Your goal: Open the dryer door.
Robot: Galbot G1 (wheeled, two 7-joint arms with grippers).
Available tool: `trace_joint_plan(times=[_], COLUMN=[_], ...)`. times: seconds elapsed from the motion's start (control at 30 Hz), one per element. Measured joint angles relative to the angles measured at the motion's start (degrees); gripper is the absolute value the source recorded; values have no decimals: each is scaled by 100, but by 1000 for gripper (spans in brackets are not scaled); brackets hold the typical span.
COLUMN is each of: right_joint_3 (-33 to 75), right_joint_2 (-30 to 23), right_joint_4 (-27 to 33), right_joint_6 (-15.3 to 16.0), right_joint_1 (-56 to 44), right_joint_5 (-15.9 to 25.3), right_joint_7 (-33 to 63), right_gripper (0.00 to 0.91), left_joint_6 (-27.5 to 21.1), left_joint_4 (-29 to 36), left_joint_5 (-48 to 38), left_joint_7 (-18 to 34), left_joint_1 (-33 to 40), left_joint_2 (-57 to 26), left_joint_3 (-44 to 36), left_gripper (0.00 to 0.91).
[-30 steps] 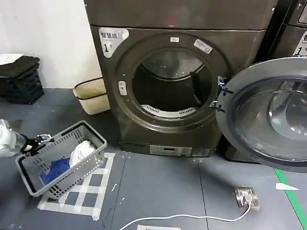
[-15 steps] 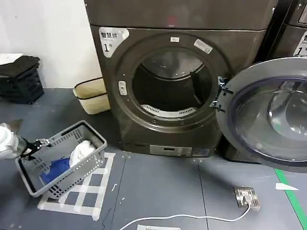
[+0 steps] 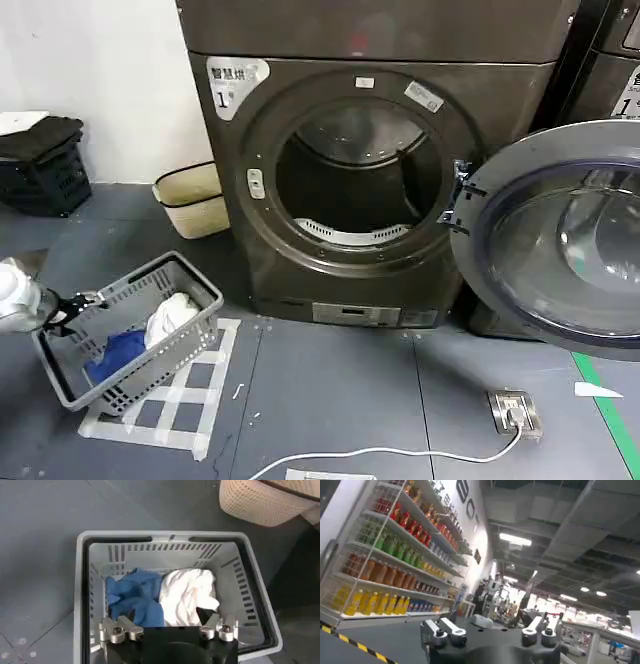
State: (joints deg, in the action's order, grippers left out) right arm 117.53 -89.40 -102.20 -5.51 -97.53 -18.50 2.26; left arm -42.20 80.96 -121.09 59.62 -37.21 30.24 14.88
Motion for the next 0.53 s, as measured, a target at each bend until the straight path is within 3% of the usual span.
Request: trace_joint_plan(times=[0.53], right_joint_3=[0], right_joint_2=[-3], right_joint_4=[17], right_joint_6=[-50], right_joint_1=[24], right_joint_5=[-3], right_joint_7=[-48], right_gripper=[907], left_joint_6=[0], left_joint_4=[-13], left_joint_5=[-56], left_joint_7=[-4], left_joint_1=[12], left_joint_2=[-38], left_joint_3=[-24], left_gripper=[907])
